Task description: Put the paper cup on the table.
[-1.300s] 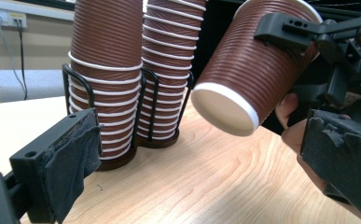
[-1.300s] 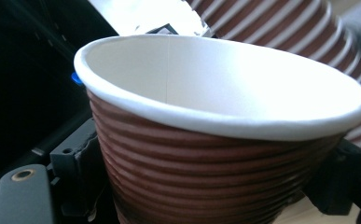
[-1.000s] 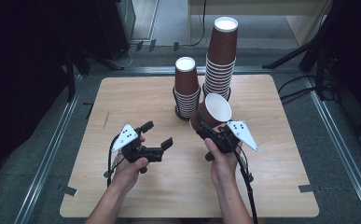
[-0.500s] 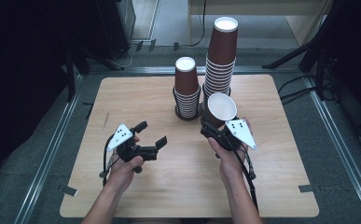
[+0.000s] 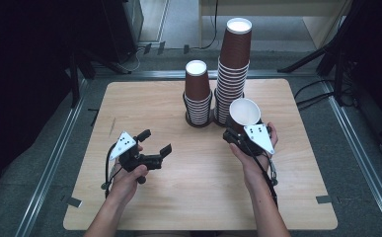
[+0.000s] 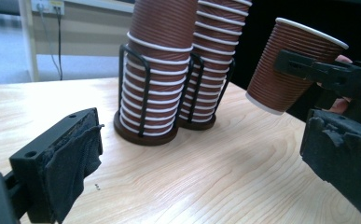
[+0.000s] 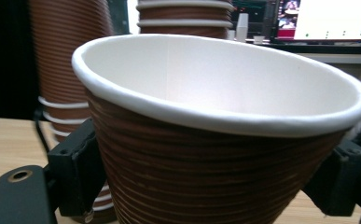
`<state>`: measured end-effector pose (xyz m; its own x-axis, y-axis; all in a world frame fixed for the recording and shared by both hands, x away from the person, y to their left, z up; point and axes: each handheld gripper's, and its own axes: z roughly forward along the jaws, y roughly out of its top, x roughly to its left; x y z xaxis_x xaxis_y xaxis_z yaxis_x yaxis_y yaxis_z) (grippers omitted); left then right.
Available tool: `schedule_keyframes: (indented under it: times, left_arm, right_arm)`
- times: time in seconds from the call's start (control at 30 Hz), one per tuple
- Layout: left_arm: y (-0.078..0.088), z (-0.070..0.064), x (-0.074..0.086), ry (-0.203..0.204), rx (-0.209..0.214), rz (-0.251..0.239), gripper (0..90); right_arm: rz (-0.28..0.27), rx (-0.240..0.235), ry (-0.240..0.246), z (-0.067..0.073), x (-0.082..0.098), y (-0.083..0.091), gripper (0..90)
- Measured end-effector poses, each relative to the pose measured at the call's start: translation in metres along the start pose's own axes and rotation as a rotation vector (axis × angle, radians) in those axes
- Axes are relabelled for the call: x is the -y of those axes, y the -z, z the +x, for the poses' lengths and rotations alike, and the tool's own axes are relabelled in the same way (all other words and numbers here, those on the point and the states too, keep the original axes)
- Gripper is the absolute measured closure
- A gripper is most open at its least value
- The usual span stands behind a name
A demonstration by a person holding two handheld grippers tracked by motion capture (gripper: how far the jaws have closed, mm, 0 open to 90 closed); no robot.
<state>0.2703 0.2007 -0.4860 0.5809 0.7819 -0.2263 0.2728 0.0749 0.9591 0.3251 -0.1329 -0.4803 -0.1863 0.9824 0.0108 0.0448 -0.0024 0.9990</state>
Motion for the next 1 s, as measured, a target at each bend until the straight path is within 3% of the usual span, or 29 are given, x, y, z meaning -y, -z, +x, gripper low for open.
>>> schedule_keyframes:
  times: [0.4, 0.73, 1.0]
  left_arm:
    - [0.013, 0.014, 0.011, 0.010, -0.062, 0.035, 0.0]
    - [0.032, 0.030, 0.022, 0.016, -0.140, 0.052, 0.0]
    - [0.044, 0.044, 0.034, 0.015, -0.231, 0.116, 0.0]
  right_arm:
    - [0.049, 0.066, 0.080, -0.029, 0.018, -0.018, 13.6]
    - [0.081, 0.109, 0.074, -0.050, 0.031, -0.030, 13.6]
    - [0.116, 0.138, 0.070, -0.060, 0.043, -0.039, 13.6]
